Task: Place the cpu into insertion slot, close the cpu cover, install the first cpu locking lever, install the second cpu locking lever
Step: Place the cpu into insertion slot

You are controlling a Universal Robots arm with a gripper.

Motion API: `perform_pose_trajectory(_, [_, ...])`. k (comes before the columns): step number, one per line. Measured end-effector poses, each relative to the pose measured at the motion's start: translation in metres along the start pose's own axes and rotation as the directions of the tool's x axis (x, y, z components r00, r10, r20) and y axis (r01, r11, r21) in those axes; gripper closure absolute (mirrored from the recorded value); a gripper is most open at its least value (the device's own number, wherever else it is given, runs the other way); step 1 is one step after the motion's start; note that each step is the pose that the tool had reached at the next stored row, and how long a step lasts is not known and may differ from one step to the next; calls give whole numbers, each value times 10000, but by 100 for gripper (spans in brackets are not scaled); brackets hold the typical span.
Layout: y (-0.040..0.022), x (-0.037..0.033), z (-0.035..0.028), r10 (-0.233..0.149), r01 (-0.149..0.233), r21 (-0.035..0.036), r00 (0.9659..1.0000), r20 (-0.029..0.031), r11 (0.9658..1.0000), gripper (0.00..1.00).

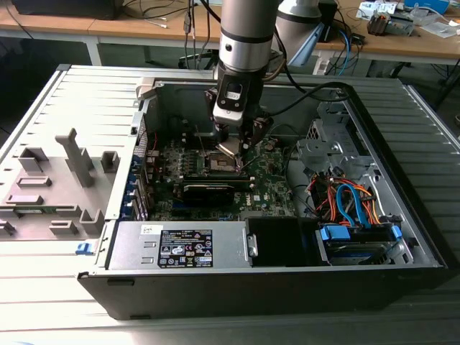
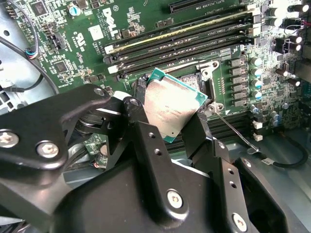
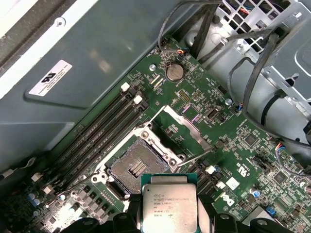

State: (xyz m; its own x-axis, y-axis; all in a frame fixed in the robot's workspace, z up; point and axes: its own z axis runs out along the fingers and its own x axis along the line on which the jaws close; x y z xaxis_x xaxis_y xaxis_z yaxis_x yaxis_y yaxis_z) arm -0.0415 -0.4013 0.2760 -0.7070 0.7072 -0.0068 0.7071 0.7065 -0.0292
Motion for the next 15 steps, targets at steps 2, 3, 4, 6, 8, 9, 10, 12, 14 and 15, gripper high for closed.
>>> perform_pose_trajectory(2, [0,0,1,32,-32,0,10000,-1,10000,45])
perform_pose_trajectory(3, [0,0,1,46,-46,0,10000,-2,10000,45])
perform_pose_trajectory(4, [0,0,2,62,-62,0,10000,-2,10000,45])
perform_pose_trajectory(6, [0,0,3,92,-92,0,10000,-3,10000,45])
perform_pose_trajectory(8, [0,-1,3,118,-118,1,9999,-3,9999,45])
perform_pose_trajectory(9, [-1,-1,4,132,-132,0,9999,-4,9999,45])
perform_pose_trajectory(10, [-1,-1,5,155,-155,1,9999,-5,9999,45])
perform_pose_trajectory(12, [-1,-1,5,180,-180,1,9998,-5,9998,45])
perform_pose_trajectory(14, [-1,-1,7,235,-235,1,9997,-7,9997,45])
perform_pose_trajectory(15, [-1,-2,8,249,-249,2,9997,-7,9997,45])
